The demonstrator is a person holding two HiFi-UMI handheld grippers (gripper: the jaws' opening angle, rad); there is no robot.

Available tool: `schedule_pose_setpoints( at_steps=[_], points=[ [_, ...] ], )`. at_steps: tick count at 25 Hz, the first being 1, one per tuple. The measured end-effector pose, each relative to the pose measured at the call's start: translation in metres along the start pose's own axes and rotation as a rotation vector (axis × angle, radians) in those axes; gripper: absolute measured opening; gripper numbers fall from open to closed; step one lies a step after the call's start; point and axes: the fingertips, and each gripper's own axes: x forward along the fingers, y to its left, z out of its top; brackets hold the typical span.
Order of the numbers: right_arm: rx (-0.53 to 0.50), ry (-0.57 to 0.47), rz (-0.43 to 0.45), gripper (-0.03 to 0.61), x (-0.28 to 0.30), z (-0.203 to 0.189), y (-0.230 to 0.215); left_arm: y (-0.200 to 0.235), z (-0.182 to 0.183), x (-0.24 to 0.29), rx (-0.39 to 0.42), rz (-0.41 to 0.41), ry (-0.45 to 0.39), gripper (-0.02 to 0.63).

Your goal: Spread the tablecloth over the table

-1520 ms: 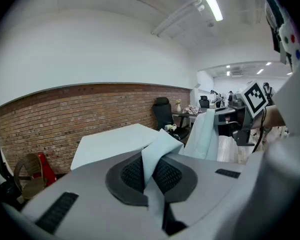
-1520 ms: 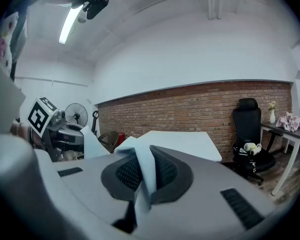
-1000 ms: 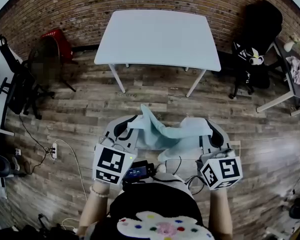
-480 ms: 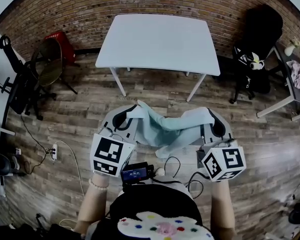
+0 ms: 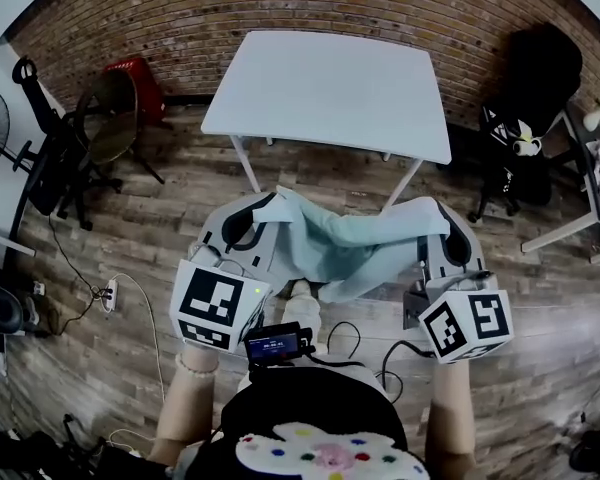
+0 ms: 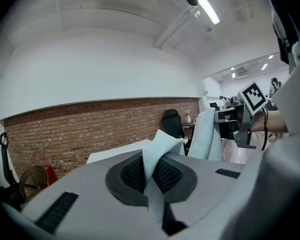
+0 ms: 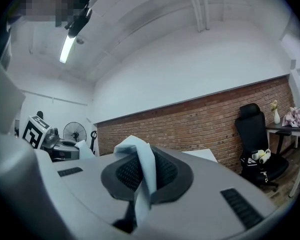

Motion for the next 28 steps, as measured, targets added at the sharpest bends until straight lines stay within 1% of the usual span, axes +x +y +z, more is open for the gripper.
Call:
schedule_pose_setpoints(
  at_steps=[5, 8, 12, 18, 21, 24, 28],
  points=[
    [-0.007, -0.018, -0.017, 0.031, 0.032, 0.008, -0.014, 0.024, 0.005, 0.029, -0.018, 0.000, -0.029, 0.014],
    [-0.016, -0.031, -0.031, 0.032, 0.062, 0.016, -0.030, 0.046, 0.014, 0.062, -0.009, -0.006, -0.040, 0.015],
    [-0.004, -0.034, -0.069, 0.032, 0.109, 0.026, -0.055, 0.080, 0.022, 0.109, -0.015, -0.024, -0.035, 0.014],
    [0.008, -0.037, -0.106, 0.032, 0.174, 0.042, -0.076, 0.130, 0.037, 0.167, -0.010, -0.049, -0.044, 0.015],
    [-0.005, -0.016, -0.134, 0.032, 0.202, 0.040, -0.088, 0.154, 0.038, 0.194, -0.002, -0.060, -0.038, 0.014],
    [-0.023, 0.026, -0.175, 0.032, 0.226, 0.034, -0.104, 0.174, 0.033, 0.221, -0.016, -0.079, -0.023, 0.014],
    [-0.030, 0.079, -0.206, 0.032, 0.247, 0.021, -0.123, 0.187, 0.029, 0.249, -0.023, -0.101, -0.001, 0.015]
  ],
)
